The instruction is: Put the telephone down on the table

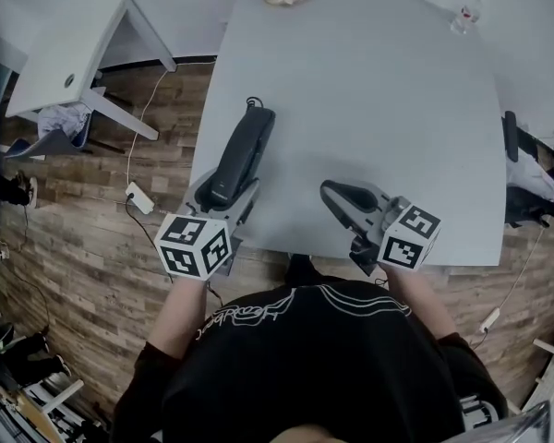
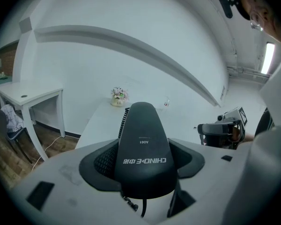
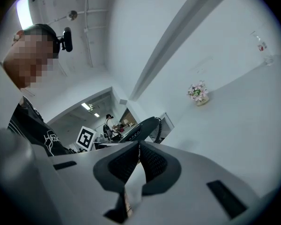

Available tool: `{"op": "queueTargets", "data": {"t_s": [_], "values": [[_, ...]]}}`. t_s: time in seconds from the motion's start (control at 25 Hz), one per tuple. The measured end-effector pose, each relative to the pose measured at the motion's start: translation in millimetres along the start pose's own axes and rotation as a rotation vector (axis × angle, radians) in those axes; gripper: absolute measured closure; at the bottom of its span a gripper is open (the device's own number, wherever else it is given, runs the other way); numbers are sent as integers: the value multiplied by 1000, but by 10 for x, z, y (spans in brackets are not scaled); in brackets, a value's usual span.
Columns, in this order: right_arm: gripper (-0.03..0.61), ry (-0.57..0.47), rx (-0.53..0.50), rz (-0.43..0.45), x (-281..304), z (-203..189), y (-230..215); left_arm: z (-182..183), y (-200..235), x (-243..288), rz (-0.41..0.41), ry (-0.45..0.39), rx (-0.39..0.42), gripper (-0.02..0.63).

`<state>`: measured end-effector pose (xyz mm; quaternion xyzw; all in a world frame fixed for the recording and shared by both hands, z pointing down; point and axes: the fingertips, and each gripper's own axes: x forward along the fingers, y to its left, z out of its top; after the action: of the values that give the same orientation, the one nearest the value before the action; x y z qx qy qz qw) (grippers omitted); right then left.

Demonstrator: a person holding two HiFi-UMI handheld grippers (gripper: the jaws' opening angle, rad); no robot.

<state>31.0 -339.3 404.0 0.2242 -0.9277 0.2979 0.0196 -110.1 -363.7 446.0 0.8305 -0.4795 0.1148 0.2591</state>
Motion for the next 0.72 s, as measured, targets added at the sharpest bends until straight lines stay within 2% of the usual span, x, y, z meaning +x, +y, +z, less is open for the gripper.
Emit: {"op": "queueTargets", "data": {"t_s": [0.2, 0.36, 0.72], "values": [[538, 27, 30, 13, 76, -63, -120, -203, 150, 276, 34, 48, -3, 328], [538, 48, 48, 19, 142, -152, -181, -383, 256, 448, 64, 90, 27, 328], [538, 63, 80, -4, 137, -213, -351, -797, 358, 769, 95, 164, 42, 328]]}}
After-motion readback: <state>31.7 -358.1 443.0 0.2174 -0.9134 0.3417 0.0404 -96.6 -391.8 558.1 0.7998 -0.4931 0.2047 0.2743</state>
